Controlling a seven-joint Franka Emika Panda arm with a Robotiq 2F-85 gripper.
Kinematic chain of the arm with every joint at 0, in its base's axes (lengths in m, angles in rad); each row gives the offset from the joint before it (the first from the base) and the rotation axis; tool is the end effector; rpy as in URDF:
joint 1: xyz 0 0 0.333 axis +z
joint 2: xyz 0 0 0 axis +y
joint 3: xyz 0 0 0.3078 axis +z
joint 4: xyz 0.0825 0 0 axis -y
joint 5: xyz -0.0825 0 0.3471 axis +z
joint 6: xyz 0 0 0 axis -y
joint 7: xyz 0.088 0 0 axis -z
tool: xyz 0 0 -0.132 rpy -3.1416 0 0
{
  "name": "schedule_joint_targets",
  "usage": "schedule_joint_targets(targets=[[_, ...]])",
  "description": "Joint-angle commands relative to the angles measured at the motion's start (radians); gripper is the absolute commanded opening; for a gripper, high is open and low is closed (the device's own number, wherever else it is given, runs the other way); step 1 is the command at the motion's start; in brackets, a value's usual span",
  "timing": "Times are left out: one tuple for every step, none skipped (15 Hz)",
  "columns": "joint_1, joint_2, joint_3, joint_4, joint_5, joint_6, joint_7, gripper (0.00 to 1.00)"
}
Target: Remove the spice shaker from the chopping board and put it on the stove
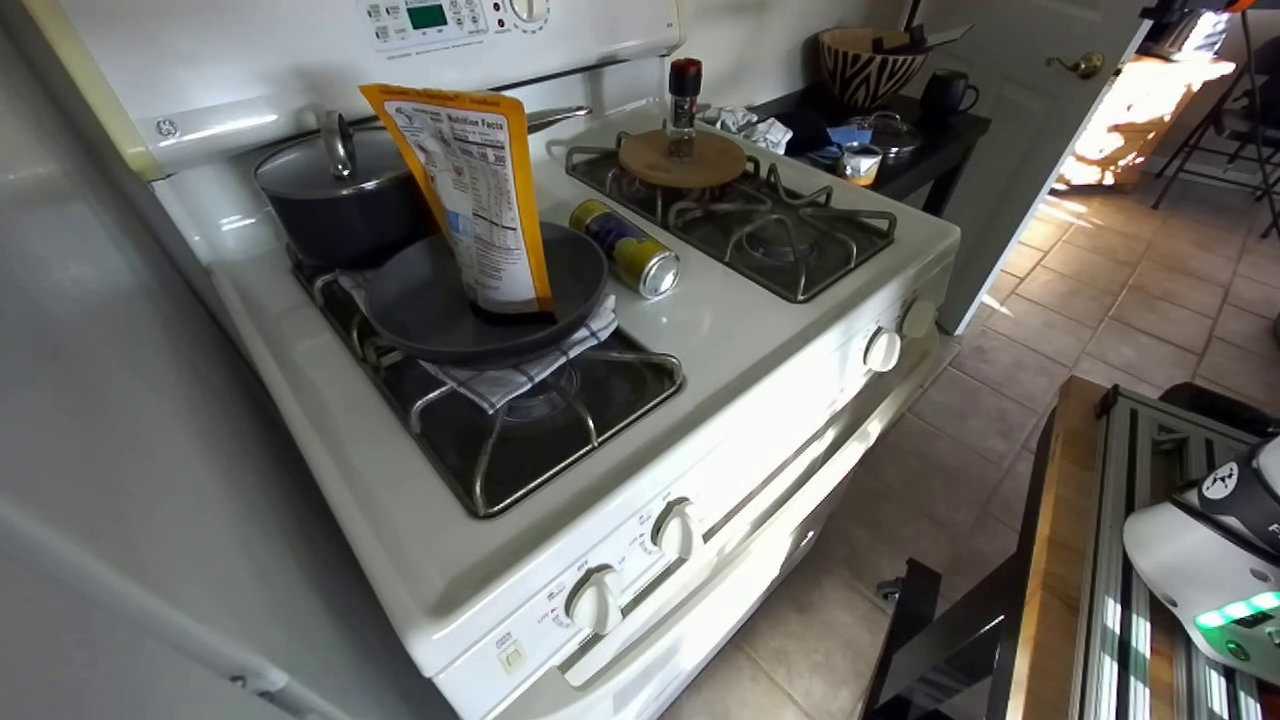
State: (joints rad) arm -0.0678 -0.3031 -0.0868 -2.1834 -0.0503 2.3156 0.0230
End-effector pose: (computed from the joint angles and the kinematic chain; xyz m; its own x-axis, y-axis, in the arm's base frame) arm 0.4718 -0.0790 0.5411 0.8968 -0.1359 0.4210 -0.1555 -0.9878 0.0123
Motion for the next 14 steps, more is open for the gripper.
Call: schedule_joint_targets(targets=[[-0.013,0.024,0.010,-0.001,0.014,0.077,0.054,1.00],[-0.012,0.040,0.007,0.002,0.040,0.133,0.089,1.00],[-0.004,0.075,-0.004,0.026,0.085,0.180,0.097,1.00],[-0.008,0.101,-0.003,0.032,0.099,0.242,0.123,1.00],[-0.007,0.141,-0.008,0.059,0.130,0.292,0.134,1.00],[-0.012,0.178,-0.009,0.082,0.137,0.328,0.140,1.00],[-0.017,0.220,-0.013,0.113,0.143,0.352,0.142,1.00],[-0.022,0.248,-0.016,0.128,0.149,0.378,0.147,1.00],[-0.026,0.292,-0.021,0.170,0.157,0.371,0.146,1.00],[-0.030,0.319,-0.022,0.188,0.157,0.374,0.151,1.00],[-0.035,0.347,-0.023,0.217,0.144,0.357,0.160,1.00],[-0.037,0.370,-0.023,0.237,0.133,0.342,0.166,1.00],[-0.039,0.393,-0.026,0.258,0.100,0.325,0.183,1.00],[-0.037,0.412,-0.028,0.274,0.095,0.308,0.184,1.00]])
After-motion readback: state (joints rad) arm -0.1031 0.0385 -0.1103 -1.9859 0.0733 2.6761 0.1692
